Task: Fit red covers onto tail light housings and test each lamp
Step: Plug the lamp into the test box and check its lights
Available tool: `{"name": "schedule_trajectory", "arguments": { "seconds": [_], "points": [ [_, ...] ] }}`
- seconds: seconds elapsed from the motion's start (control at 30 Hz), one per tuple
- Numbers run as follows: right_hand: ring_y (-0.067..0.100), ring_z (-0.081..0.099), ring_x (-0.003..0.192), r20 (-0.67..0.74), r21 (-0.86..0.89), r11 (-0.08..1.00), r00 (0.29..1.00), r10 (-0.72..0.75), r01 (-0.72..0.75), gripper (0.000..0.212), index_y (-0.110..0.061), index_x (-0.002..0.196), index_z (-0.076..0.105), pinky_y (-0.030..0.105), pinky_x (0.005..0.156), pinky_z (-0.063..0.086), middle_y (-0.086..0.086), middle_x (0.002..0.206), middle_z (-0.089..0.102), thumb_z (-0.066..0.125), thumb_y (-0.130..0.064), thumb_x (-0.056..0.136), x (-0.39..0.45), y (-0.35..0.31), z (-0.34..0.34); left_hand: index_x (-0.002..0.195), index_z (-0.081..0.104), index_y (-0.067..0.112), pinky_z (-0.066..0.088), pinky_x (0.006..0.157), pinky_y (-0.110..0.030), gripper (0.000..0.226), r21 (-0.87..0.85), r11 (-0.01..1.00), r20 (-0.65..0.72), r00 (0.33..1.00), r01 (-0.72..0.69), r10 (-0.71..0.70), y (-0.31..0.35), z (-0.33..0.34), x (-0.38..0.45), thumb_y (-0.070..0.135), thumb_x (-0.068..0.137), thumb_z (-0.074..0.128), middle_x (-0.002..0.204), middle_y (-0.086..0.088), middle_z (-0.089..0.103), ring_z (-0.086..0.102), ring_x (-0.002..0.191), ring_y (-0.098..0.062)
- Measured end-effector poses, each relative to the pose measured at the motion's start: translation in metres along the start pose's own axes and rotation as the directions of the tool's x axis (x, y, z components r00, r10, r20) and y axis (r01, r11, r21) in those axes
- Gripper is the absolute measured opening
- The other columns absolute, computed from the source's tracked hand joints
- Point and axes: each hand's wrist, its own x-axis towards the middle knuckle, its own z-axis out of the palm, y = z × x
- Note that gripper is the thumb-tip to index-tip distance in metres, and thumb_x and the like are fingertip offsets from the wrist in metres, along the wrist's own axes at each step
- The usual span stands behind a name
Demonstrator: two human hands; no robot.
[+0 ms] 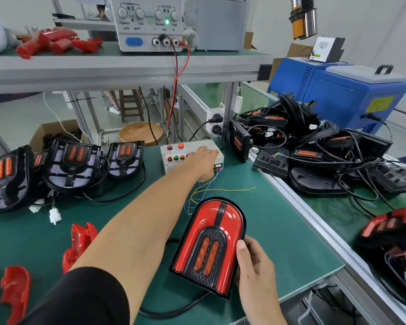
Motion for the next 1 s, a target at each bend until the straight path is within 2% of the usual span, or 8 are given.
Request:
{"name": "schedule_trajectory", "arguments": {
  "seconds": [0.23,0.3,0.4,0.47,0.57,0.7,0.87,1.0],
  "points": [
    [0.011,0.074,0.094,-0.023,-0.022,1.0,1.0,0.0,0.0,0.03,-0.038,0.106,0.072,0.028,0.078,0.059,-0.006,0.099,0.078,0.052,-0.054,0.089,-0.002,-0.003,0.001,0.159,0.029,0.014,0.024,0.123,-0.05,0.076,-0.032,0.999,0.016,1.0,-0.004,0.004,-0.004,0.0,0.005,0.0,0.088,0.053,0.16,-0.013,0.034,0.023,0.152,-0.03],
    [0.011,0.074,0.094,-0.014,-0.029,1.0,1.0,0.0,-0.001,0.026,-0.045,0.103,0.071,0.03,0.08,0.059,-0.006,0.099,0.078,0.052,-0.055,0.089,-0.002,-0.003,0.002,0.158,0.032,0.016,0.026,0.121,-0.048,0.074,-0.03,0.999,-0.065,0.998,-0.018,0.016,-0.008,0.002,0.004,0.001,0.09,0.054,0.158,-0.011,0.037,0.024,0.151,-0.028],
    [0.011,0.074,0.092,-0.025,-0.012,1.0,1.0,0.003,-0.004,0.025,-0.045,0.102,0.072,0.028,0.077,0.059,-0.005,0.098,0.078,0.054,-0.054,0.088,-0.002,-0.006,0.002,0.147,0.051,0.018,0.032,0.115,-0.044,0.048,-0.036,0.998,-0.217,0.975,-0.054,0.045,-0.009,0.01,-0.005,0.015,0.099,0.053,0.147,-0.005,0.047,0.032,0.142,-0.026],
    [0.013,0.074,0.092,-0.032,0.006,1.0,0.999,0.012,-0.012,0.024,-0.038,0.103,0.075,0.025,0.076,0.058,-0.003,0.098,0.079,0.057,-0.047,0.09,-0.001,-0.006,0.003,0.13,0.066,0.018,0.04,0.106,-0.043,0.032,-0.079,0.992,-0.254,0.964,-0.101,0.078,-0.005,0.012,-0.015,0.023,0.102,0.051,0.132,-0.004,0.058,0.045,0.129,-0.027],
    [0.023,0.075,0.093,-0.01,0.023,0.998,0.998,0.056,-0.056,0.019,-0.029,0.104,0.078,0.037,0.082,0.06,0.003,0.097,0.079,0.06,-0.026,0.1,-0.001,-0.004,0.003,0.1,0.073,0.013,0.047,0.079,-0.033,0.023,-0.269,0.941,-0.245,0.96,-0.204,0.138,-0.001,0.011,-0.034,0.025,0.102,0.053,0.098,-0.002,0.072,0.063,0.094,-0.02],
    [0.019,0.074,0.084,-0.003,-0.05,0.997,0.998,0.062,-0.062,0.02,-0.03,0.097,0.08,0.032,0.075,0.061,0.001,0.088,0.079,0.062,-0.021,0.1,-0.002,-0.005,0.005,0.084,0.073,0.019,0.039,0.059,-0.018,0.021,-0.51,0.829,-0.191,0.97,-0.23,0.151,0.001,0.004,-0.064,0.028,0.098,0.062,0.069,0.01,0.066,0.054,0.059,0.003],
    [0.011,0.06,0.065,0.008,-0.146,0.987,0.998,0.069,-0.067,0.017,-0.02,0.095,0.079,0.028,0.062,0.053,0.003,0.075,0.074,0.067,-0.032,0.096,0.0,-0.007,0.011,0.103,0.077,0.026,0.052,0.086,-0.023,0.015,-0.444,0.865,0.063,0.954,-0.236,0.292,0.0,-0.001,-0.091,0.033,0.096,0.066,0.089,0.02,0.069,0.066,0.091,-0.003],
    [0.01,0.049,0.054,-0.026,-0.216,0.975,0.999,0.04,-0.044,0.024,-0.027,0.082,0.076,0.027,0.053,0.044,0.009,0.063,0.065,0.064,-0.042,0.096,0.001,-0.008,0.016,0.107,0.078,0.023,0.047,0.095,-0.031,0.018,-0.322,0.894,0.024,0.941,-0.313,0.338,0.009,0.009,-0.098,0.03,0.097,0.065,0.103,0.011,0.064,0.06,0.101,-0.009]
  ]
}}
